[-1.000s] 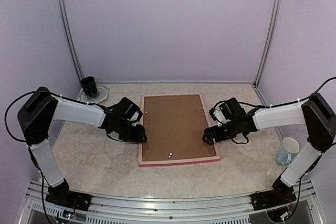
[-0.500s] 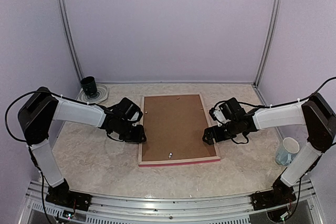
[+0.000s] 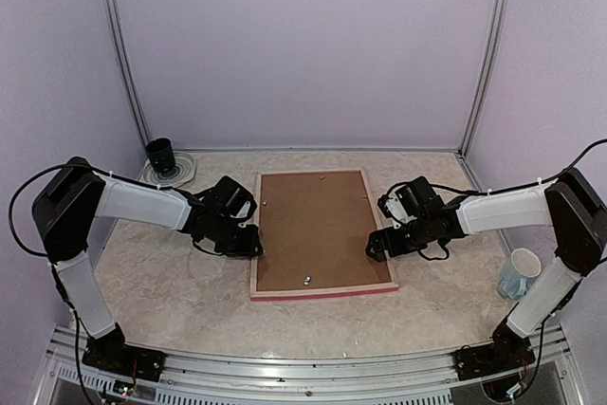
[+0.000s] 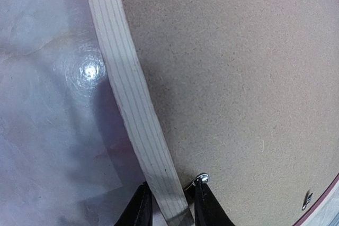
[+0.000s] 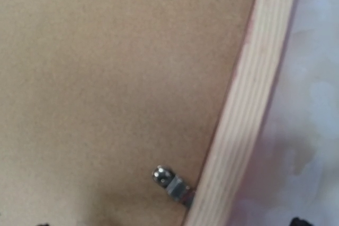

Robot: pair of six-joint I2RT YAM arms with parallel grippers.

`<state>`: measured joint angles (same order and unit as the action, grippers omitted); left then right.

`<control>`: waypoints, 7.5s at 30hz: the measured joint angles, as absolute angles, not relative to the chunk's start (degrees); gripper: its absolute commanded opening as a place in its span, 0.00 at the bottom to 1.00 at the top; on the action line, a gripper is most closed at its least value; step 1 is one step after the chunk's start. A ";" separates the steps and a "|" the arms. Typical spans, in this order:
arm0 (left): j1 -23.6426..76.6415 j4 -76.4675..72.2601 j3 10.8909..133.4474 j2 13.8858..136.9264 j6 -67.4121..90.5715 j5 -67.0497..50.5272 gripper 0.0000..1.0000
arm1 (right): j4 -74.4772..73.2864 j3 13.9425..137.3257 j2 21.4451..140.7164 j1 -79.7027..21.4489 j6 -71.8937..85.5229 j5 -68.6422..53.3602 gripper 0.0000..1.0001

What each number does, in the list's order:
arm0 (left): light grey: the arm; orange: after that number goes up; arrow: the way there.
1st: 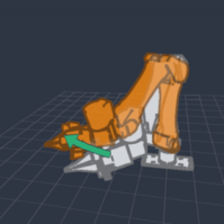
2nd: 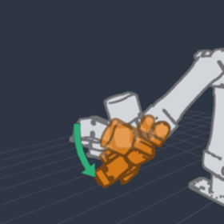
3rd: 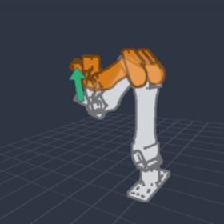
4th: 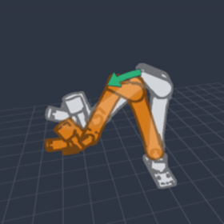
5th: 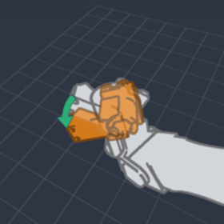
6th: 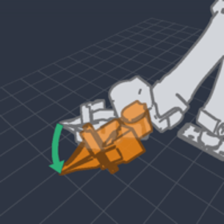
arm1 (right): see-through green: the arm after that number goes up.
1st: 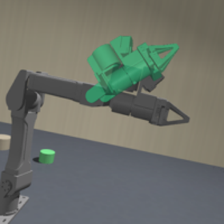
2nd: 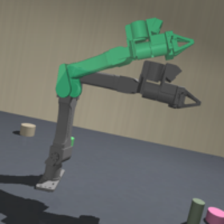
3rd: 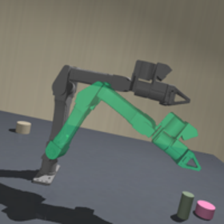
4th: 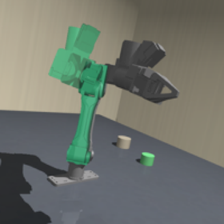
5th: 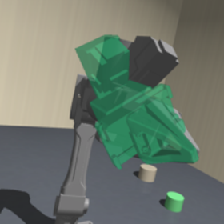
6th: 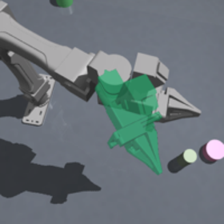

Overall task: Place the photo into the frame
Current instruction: Press the fastener onto the backboard.

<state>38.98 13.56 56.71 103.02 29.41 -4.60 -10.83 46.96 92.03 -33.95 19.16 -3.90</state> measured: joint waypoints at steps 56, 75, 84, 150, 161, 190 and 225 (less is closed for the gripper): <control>39.27 20.32 61.34 104.51 23.49 -1.02 0.45 | -10.83 46.83 91.05 -33.95 19.16 -3.84 0.98; 40.51 20.40 61.93 104.97 23.09 0.05 0.25 | -10.83 46.83 91.05 -33.95 19.16 -3.84 0.98; 40.53 20.03 61.93 104.97 24.43 0.40 0.19 | -10.83 46.83 91.05 -33.95 19.16 -3.84 0.98; 30.35 5.85 68.71 113.54 28.34 -8.38 0.23 | -24.67 52.10 92.12 -34.79 19.81 0.69 0.82; 30.35 4.23 67.90 113.93 28.29 -8.32 0.20 | -25.19 51.16 91.88 -35.35 24.01 7.55 0.83; 31.33 2.94 67.55 114.76 28.71 -6.39 0.12 | -24.03 52.14 94.56 -36.58 26.46 11.88 0.83; 31.57 0.84 66.78 114.78 28.69 -5.54 0.11 | -25.96 62.06 92.27 -37.43 23.70 13.80 0.85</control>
